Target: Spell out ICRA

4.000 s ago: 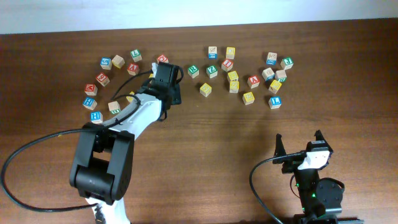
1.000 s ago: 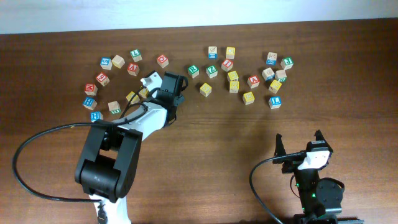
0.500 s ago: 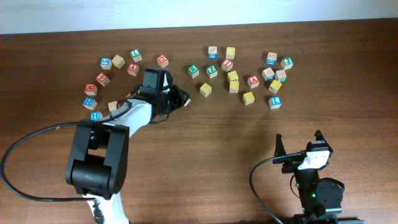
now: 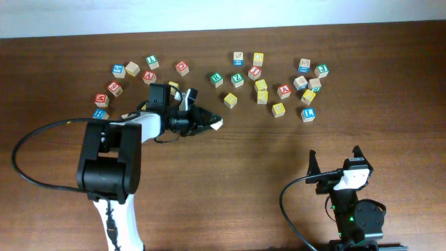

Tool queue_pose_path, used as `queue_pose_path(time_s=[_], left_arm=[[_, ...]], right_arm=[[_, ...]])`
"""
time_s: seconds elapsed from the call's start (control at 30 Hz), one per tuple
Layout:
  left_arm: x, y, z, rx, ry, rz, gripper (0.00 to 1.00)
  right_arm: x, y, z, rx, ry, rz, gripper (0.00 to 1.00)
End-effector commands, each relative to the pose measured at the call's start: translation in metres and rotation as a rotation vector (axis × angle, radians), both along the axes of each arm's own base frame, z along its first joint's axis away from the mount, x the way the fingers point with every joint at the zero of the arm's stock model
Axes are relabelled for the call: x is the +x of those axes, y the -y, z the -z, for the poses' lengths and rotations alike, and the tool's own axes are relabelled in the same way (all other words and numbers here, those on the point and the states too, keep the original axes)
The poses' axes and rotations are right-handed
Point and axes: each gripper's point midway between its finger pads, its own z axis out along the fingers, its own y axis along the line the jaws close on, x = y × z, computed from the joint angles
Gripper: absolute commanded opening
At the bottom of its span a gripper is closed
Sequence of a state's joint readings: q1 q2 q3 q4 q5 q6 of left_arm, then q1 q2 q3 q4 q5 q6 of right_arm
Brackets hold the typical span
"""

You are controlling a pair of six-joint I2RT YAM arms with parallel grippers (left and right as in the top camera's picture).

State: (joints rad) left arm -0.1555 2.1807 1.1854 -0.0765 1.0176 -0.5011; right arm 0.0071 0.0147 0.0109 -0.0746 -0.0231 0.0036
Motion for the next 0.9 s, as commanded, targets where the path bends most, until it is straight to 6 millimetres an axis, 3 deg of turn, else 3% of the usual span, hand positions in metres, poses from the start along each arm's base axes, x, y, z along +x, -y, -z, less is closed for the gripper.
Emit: queue_pose_path(time_s=[0.0, 0.03, 0.13, 0.23, 0.4, 0.5, 0.57, 0.6, 0.67, 0.8, 0.87], left_arm=[[-0.006, -0.006, 0.017, 0.007, -0.03, 0.005, 0.24], [-0.003, -0.011, 0.017, 0.009, -0.03, -0.009, 0.41], [0.008, -0.035, 0.016, 0.004, -0.029, -0.065, 0.5], [0.012, -0.047, 0.015, -0.007, -0.031, -0.092, 0.5], [0.015, -0.048, 0.011, -0.009, -0.02, -0.095, 0.47], [0.019, -0.047, -0.011, -0.018, 0.031, -0.091, 0.46], [0.024, -0.046, -0.039, -0.02, 0.099, -0.088, 0.45], [0.025, -0.045, -0.049, 0.022, 0.119, -0.101, 0.44], [0.018, -0.042, -0.046, 0.174, 0.099, -0.136, 0.43], [0.001, -0.037, -0.007, 0.696, 0.105, -0.245, 0.51], [0.0, -0.032, -0.004, 0.823, 0.148, -0.307, 0.59]], right_arm=[[0.0, 0.003, 0.002, 0.004, -0.004, 0.014, 0.98], [0.0, 0.003, 0.002, 0.004, -0.004, 0.014, 0.98], [0.0, 0.003, 0.002, 0.004, -0.004, 0.014, 0.98], [0.0, 0.003, 0.002, 0.004, -0.004, 0.014, 0.98], [0.0, 0.003, 0.002, 0.004, -0.004, 0.014, 0.98], [0.0, 0.003, 0.002, 0.004, -0.004, 0.013, 0.98], [0.0, 0.003, 0.002, 0.004, -0.004, 0.013, 0.98], [0.0, 0.003, 0.002, 0.004, -0.004, 0.014, 0.98], [0.0, 0.003, 0.002, 0.004, -0.004, 0.014, 0.98], [0.0, 0.003, 0.002, 0.004, -0.004, 0.014, 0.98], [0.0, 0.003, 0.002, 0.004, -0.004, 0.013, 0.98]])
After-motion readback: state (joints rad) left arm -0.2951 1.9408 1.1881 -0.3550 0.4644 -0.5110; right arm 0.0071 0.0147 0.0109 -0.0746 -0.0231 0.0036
